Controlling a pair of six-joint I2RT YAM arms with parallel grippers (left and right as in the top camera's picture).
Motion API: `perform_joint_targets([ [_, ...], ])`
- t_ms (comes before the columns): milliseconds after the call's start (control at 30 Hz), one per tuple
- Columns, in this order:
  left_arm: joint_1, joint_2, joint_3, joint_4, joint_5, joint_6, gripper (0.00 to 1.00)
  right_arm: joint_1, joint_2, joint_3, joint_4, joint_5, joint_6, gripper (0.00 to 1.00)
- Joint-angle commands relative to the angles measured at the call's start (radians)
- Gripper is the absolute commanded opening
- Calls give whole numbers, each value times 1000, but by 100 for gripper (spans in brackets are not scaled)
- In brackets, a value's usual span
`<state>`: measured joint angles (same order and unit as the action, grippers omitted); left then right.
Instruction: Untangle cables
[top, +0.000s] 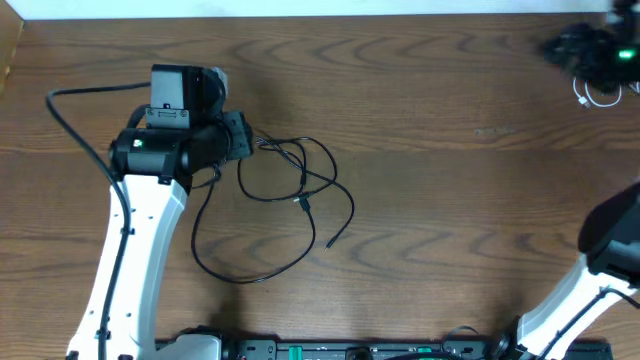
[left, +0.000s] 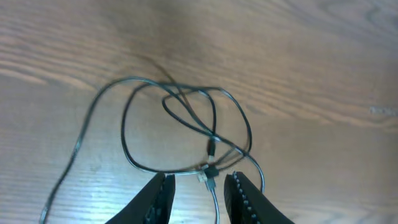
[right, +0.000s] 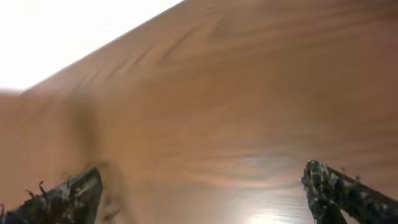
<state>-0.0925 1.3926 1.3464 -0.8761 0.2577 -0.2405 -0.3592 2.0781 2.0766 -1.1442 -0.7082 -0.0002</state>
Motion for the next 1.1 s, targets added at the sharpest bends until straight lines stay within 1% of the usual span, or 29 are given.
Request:
perform_joint_targets([
  [0, -26, 41, -1, -32, 30, -13, 32, 134, -4, 1, -49, -64, -76, 99],
  [67, -42, 64, -1, -31, 30, -13, 32, 191, -4, 1, -56, -5, -76, 99],
  [100, -55, 92, -1, -19, 29, -27, 32, 237, -4, 1, -61, 80, -62, 99],
  [167, -67, 131, -1, -2, 21, -98, 33, 282, -4, 1, -66, 185, -17, 99],
  [233, -80, 179, -1, 18, 19, -214, 38, 321, -4, 1, -70, 274, 4, 99],
  [300, -92, 224, -1, 32, 19, -319, 48, 343, -4, 1, -76, 309, 7, 99],
  [333, -103, 261, -1, 45, 19, -371, 54, 354, -4, 1, -84, 322, 7, 99],
  [433, -122, 357, -1, 108, 19, -424, 56, 360, -4, 1, -100, 325, 7, 99],
  [567, -123, 440, -1, 177, 19, -438, 56, 359, -4, 1, -122, 329, 6, 99],
  [600, -123, 455, -1, 190, 19, -438, 55, 359, -4, 1, -126, 331, 6, 99],
  [667, -123, 474, -1, 204, 19, -438, 40, 360, -4, 1, -131, 333, 6, 99],
  [700, -123, 476, -1, 205, 19, -437, 27, 360, -4, 1, -132, 333, 6, 99],
  [733, -123, 471, -1, 204, 20, -430, 8, 361, -4, 1, -132, 332, 6, 99],
  [800, -123, 446, 5, 205, 40, -413, 8, 361, -4, 1, -142, 332, 6, 99],
  [900, -128, 383, 33, 206, 132, -328, 7, 366, -4, 0, -156, 332, 6, 99],
  [1033, -163, 254, 51, 247, 238, -214, 8, 382, -4, 0, -157, 331, 4, 99],
  [1067, -187, 181, 51, 269, 267, -167, 7, 392, -4, 0, -158, 310, -13, 99],
])
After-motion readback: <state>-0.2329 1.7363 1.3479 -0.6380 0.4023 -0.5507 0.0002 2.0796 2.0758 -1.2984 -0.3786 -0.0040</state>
